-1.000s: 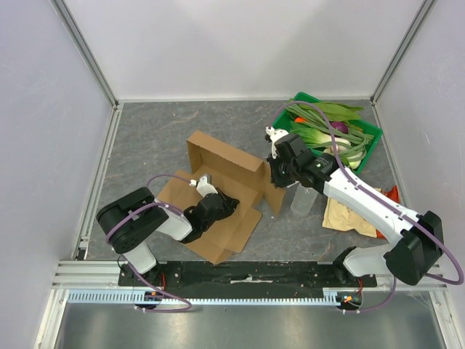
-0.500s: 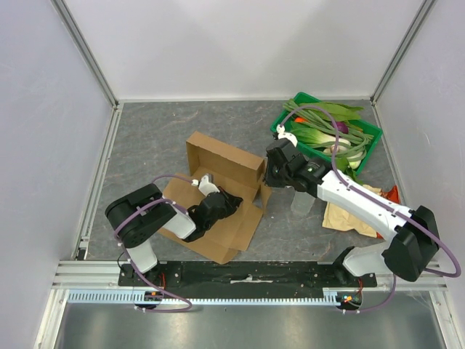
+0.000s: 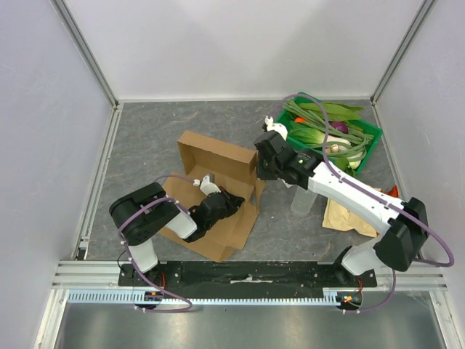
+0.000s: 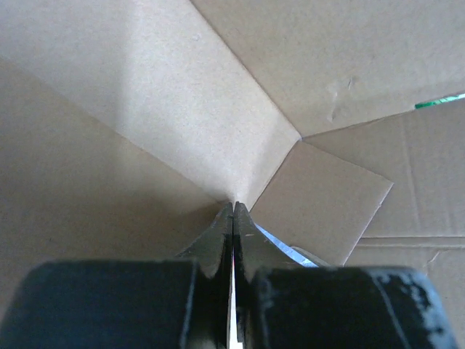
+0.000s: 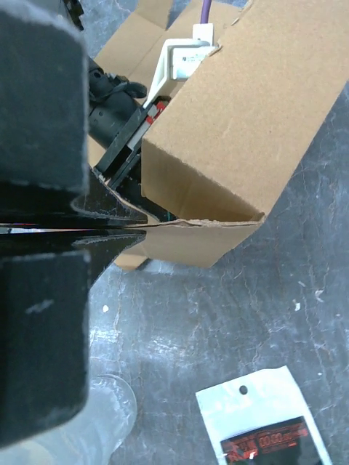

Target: Fold the paper box

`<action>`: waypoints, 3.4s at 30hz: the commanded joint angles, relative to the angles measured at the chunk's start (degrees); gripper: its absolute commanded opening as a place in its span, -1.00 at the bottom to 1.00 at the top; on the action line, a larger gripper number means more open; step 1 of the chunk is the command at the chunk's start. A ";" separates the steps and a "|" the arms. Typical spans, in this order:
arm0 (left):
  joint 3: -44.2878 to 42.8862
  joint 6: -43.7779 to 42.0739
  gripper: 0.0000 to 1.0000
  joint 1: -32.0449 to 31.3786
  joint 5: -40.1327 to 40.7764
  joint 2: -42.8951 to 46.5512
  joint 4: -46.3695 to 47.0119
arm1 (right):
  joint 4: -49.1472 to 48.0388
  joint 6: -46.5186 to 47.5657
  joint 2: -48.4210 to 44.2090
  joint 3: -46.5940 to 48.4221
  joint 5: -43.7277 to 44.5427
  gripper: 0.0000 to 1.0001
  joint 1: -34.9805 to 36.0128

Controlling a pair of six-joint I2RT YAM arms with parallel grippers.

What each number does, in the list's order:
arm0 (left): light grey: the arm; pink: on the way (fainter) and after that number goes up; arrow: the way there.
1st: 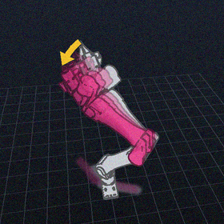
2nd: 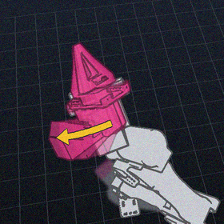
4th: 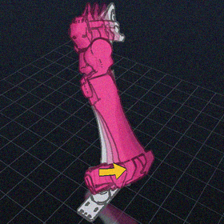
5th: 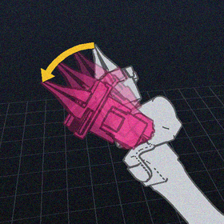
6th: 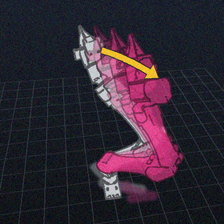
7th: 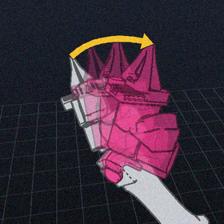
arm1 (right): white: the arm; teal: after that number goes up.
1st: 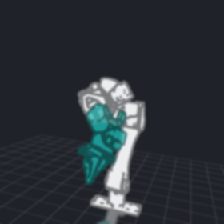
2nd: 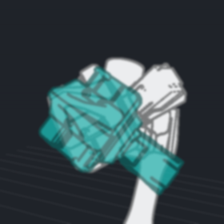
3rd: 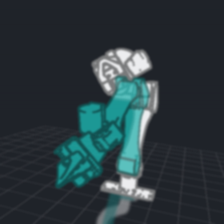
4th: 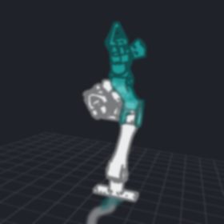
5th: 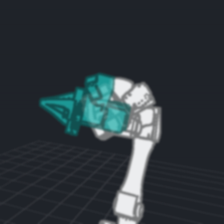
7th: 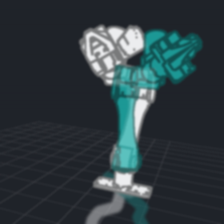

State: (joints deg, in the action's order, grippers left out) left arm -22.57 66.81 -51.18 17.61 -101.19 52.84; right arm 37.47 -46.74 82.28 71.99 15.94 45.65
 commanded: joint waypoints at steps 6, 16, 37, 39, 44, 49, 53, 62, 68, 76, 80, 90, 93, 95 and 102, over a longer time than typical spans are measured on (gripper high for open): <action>-1.60 -0.71 -0.96 -0.41 -1.87 -2.79 -2.21 | 2.25 5.26 4.12 8.52 -0.66 -1.00 0.41; 3.22 -5.10 -0.96 -0.41 -5.29 -3.84 15.05 | -10.31 -16.62 -3.53 -9.40 8.64 -1.00 1.72; 12.91 -39.67 -0.09 -3.39 -13.17 27.69 6.08 | -3.38 -8.27 4.72 1.73 13.85 -0.83 4.27; 10.18 -46.64 -0.01 -7.94 -9.10 31.56 1.67 | -1.01 -8.89 6.91 3.33 13.33 -0.82 4.27; 5.96 -61.26 0.04 -13.50 0.76 29.74 -1.25 | -0.30 -10.12 8.33 5.18 11.92 -0.81 4.19; 1.92 -65.13 0.01 -15.44 11.19 23.76 -1.86 | -0.38 -10.12 8.33 5.89 11.65 -0.81 4.19; -1.33 -66.63 0.00 -15.44 13.68 19.99 -1.25 | -0.38 -10.12 8.16 5.71 10.95 -0.81 4.27; -4.24 -69.88 -0.36 -15.27 11.04 16.73 0.25 | -0.82 -8.72 7.19 4.83 9.28 -0.67 4.19; -4.77 -70.85 -0.81 -13.87 7.02 17.60 -1.42 | -2.93 3.90 4.39 4.66 5.51 -0.08 3.14; -7.31 -69.27 -0.90 -10.44 0.16 18.22 -6.86 | -13.99 15.01 -13.18 -9.92 -8.20 0.89 -4.06; -9.25 -68.56 -0.91 -9.03 -2.93 19.09 -10.03 | -16.64 15.80 -20.30 -18.01 -12.69 0.96 -3.73; -8.72 -63.21 -0.92 -4.99 -3.98 18.49 -8.81 | -28.23 0.17 -24.81 -34.01 -6.63 0.48 8.74; -8.02 -61.80 -0.94 -3.67 -5.03 17.52 -5.91 | -32.27 -4.31 -19.28 -35.33 -6.01 0.47 9.98; -8.28 -61.45 -0.95 -2.88 -5.74 17.16 -5.90 | -38.07 -9.99 -16.38 -38.82 -4.70 0.47 9.99; -7.32 -60.21 -0.96 -1.65 -6.80 16.90 -5.03 | -50.49 -18.63 -6.53 -39.91 -0.13 0.41 10.95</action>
State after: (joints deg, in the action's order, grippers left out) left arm -30.15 3.88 -53.45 11.81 -83.92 43.62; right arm -2.94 -56.99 71.59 30.83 11.31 56.05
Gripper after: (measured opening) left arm 0.045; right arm 0.724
